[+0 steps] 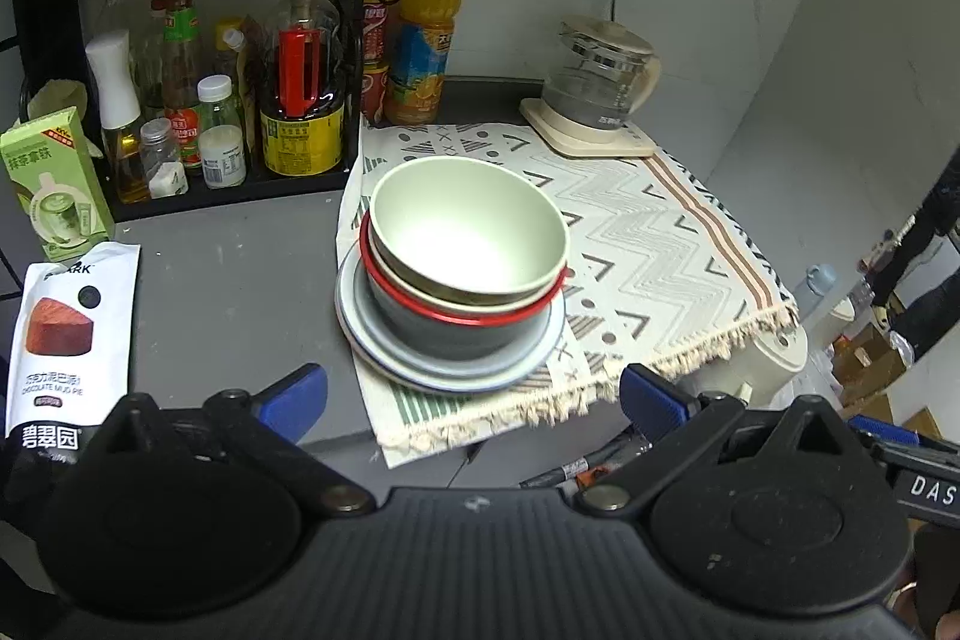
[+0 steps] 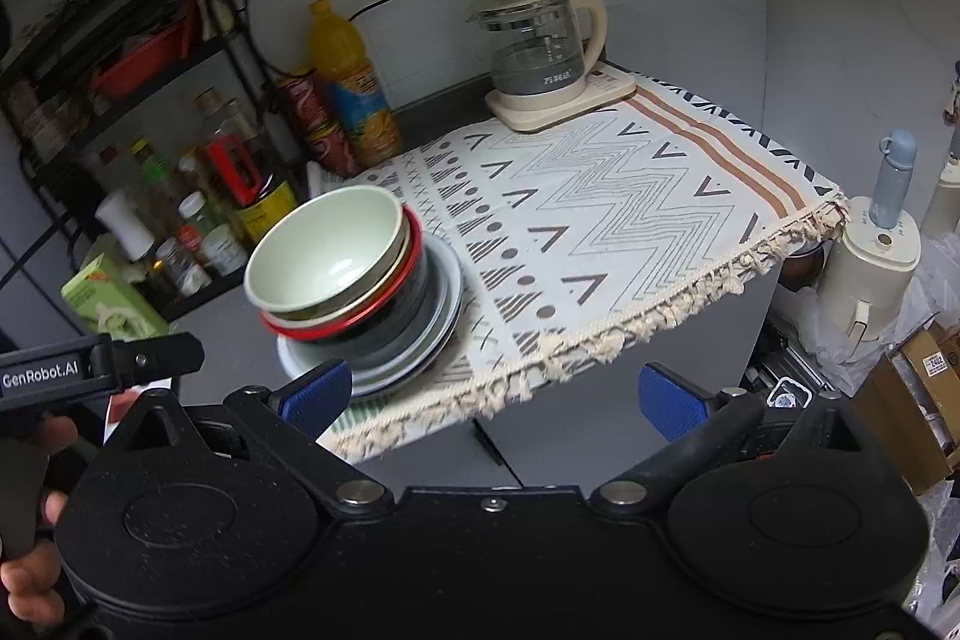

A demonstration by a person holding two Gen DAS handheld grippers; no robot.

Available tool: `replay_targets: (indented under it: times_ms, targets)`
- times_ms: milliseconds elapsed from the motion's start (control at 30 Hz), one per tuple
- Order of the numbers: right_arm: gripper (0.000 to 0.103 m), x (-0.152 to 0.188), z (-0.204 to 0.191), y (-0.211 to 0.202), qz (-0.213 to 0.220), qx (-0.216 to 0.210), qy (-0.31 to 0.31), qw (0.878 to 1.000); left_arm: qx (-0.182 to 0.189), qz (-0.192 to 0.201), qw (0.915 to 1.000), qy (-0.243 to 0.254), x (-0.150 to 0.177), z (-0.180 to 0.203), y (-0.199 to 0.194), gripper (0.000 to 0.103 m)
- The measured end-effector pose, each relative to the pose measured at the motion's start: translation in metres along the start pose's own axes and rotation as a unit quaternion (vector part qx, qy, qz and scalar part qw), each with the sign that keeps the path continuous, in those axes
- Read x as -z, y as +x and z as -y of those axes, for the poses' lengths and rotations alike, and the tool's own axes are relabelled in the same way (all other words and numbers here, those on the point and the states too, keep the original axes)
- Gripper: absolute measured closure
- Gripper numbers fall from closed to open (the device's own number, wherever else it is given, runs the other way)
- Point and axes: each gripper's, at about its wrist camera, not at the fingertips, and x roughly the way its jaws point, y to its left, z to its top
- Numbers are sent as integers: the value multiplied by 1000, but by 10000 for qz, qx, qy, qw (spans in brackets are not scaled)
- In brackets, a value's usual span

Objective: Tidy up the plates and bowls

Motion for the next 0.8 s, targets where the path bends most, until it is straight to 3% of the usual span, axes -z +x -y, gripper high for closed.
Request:
replay_targets:
  times_ms: [800]
  targets:
    - [1,36,-20,-72,552,215,-279,9979,-12,327,9988,356,41,-4,-78,0]
